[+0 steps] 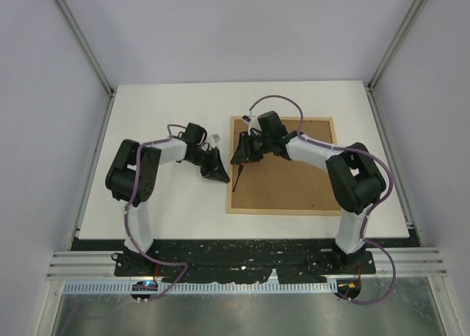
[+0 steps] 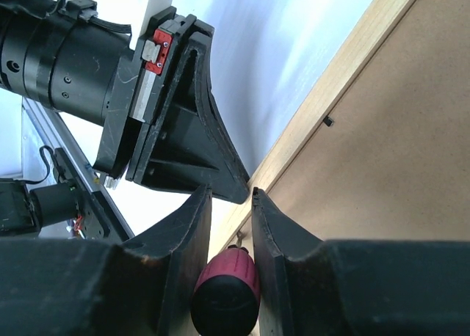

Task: Take the photo out of the frame
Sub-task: Release the photo frame item from the photo frame.

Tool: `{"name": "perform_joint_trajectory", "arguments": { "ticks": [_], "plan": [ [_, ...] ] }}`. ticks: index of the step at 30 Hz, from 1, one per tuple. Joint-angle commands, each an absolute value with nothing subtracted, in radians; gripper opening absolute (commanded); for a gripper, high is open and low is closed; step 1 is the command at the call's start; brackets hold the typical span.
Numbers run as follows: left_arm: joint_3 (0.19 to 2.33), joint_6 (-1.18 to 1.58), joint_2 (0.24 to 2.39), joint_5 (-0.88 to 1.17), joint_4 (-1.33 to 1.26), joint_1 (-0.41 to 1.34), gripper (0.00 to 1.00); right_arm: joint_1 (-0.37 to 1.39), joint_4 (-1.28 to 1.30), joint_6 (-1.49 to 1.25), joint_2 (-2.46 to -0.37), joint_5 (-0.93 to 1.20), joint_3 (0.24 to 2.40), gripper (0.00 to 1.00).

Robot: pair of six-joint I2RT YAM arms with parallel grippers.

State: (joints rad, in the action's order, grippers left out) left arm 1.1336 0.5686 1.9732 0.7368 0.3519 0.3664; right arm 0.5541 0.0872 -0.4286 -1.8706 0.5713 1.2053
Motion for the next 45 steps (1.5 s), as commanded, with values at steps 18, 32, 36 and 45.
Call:
{"name": "perform_joint_trajectory", "arguments": {
  "ticks": [18,32,36,45],
  "plan": [
    [1.216,0.482,1.985,0.733,0.339,0.351,0.17,0.216,-0.196,-0.594,-1.890,0.759,1.222,0.08],
    [1.385,0.423,2.086,0.689,0.489,0.325,0.40,0.308,-0.176,-0.656,-2.127,0.583,1.445,0.08],
    [1.362,0.440,2.091,0.707,0.466,0.330,0.40,0.319,-0.167,-0.664,-2.164,0.606,1.491,0.08],
    [1.347,0.472,2.097,0.745,0.430,0.354,0.40,0.331,-0.195,-0.609,-2.146,0.623,1.427,0.08]
  ]
}}
